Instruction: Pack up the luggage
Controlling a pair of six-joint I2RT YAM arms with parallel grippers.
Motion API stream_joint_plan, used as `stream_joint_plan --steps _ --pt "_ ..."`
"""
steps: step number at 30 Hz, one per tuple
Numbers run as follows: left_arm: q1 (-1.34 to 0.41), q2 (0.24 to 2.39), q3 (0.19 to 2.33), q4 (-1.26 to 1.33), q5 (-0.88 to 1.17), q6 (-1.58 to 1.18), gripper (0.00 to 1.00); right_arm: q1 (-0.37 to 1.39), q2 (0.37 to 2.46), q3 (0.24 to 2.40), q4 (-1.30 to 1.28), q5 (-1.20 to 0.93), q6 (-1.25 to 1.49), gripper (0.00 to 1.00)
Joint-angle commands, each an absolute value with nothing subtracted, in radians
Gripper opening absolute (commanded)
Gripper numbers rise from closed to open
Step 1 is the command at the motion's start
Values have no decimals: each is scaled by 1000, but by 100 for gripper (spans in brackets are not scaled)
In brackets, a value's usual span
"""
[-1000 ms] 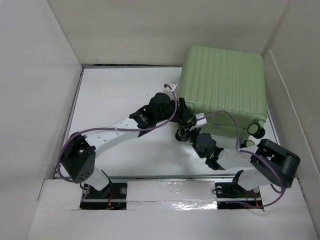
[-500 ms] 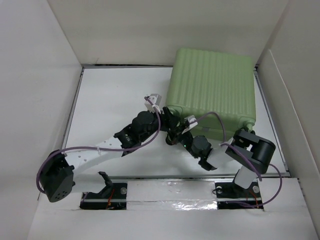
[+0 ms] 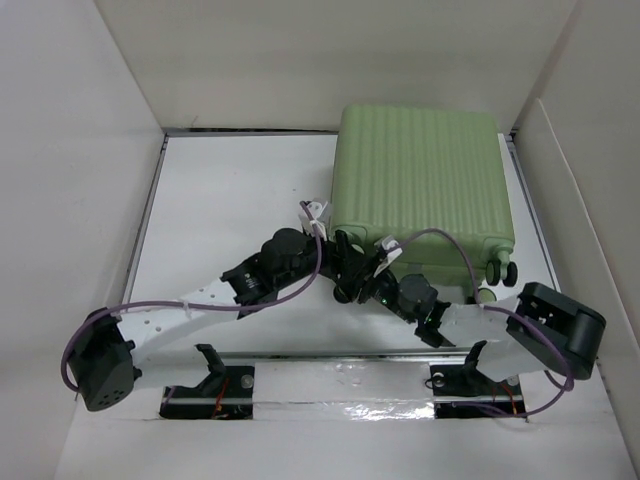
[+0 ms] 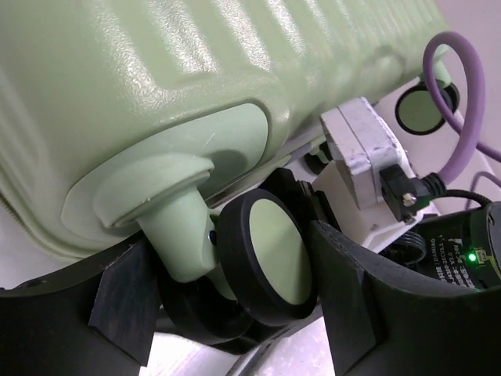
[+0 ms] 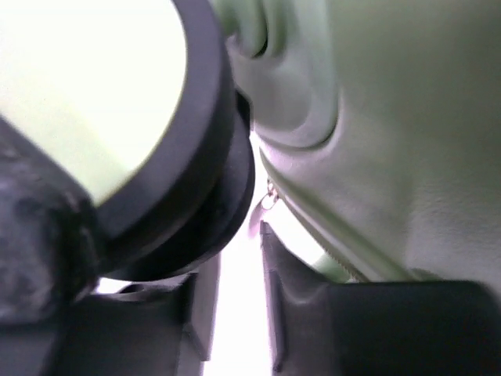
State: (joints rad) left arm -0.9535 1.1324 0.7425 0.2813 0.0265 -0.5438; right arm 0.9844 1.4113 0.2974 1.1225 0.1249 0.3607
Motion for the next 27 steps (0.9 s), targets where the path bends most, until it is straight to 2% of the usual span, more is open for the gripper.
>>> stream_joint_plan --steps 1,4,7,9,12,15,16,17,18,19,22,25,27 --pt "-996 1138 805 541 271 -590 63 1002 1330 304 959 45 353 45" --pt "-996 1196 792 627 307 -633 59 1002 1223 319 754 46 330 63" --pt "-996 1261 814 702 339 -655 52 1002 1083 299 597 64 314 70" --pt "-996 1298 853 721 351 -653 48 1002 943 275 466 92 313 70" --pt "-986 1310 888 697 341 -626 46 1002 787 256 280 158 319 65" --pt "-977 1286 864 680 311 -604 53 1002 593 264 119 163 333 46" --pt "-963 1278 853 683 313 -609 54 1002 553 273 83 157 333 41" --pt "-963 1272 841 702 321 -627 54 993 498 297 49 152 330 42" --pt "-951 1267 818 716 339 -638 53 992 479 313 -44 164 328 46" --pt "-951 1266 807 732 344 -649 53 992 463 328 -82 175 324 57" --pt "-940 1266 782 776 360 -681 51 992 411 362 -143 204 316 77" --pt "-940 1279 762 836 394 -724 53 992 403 376 -74 187 270 85" --pt "-940 1290 749 894 422 -753 58 992 443 399 -28 193 250 88"
